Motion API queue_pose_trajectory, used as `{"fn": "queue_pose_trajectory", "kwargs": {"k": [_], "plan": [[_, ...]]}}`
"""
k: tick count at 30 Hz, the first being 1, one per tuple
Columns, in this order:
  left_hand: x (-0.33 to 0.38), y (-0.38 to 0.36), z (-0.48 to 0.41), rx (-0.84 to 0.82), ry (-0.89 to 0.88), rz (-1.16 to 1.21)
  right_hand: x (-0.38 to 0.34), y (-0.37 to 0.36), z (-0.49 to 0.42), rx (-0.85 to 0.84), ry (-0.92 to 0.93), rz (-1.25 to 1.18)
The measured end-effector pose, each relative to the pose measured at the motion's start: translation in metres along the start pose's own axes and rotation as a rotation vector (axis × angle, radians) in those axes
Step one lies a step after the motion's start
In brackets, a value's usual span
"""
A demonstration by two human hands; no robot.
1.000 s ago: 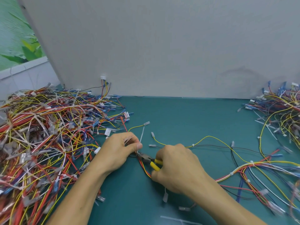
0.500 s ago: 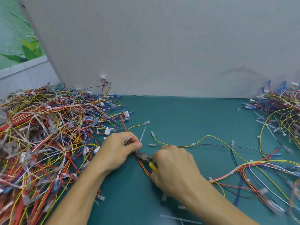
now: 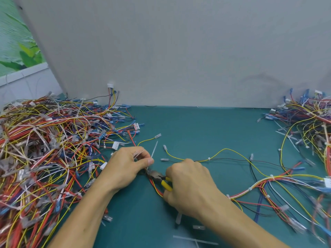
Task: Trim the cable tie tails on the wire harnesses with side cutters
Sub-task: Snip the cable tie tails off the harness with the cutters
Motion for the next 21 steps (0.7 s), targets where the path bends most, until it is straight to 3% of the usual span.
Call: {"fn": "queue_pose_trajectory", "kwargs": {"k": [4,8,12,17,21], "plan": [[0.001,0.002,0.0,0.024,-0.004,0.083,0.005,-0.001,0.002,0.001,-0.001,-0.007],[0.008,0.004,0.0,0.072,0.029,0.317,0.038,0.01,0.009,0.043,-0.079,-0.097],[0.027,-0.006,0.01,-0.093,0.101,0.559,0.091,0.027,0.031,0.093,-0.2,-0.187],[0.076,-0.041,0.054,-0.506,0.062,0.452,0.138,0.038,0.061,0.088,-0.345,-0.224],[0.108,-0.066,0.094,-0.676,-0.171,-0.011,0.146,0.038,0.072,-0.039,-0.326,-0.217]]}}
Point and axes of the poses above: each hand's wrist, its own z-axis away from the middle knuckle, its own y-axis out of the back of the hand, x = y × z, the point moved 5 cm from there along -z, towards the middle knuckle, and after that the axes turned 1 degree about y, right-handed, at the moved point
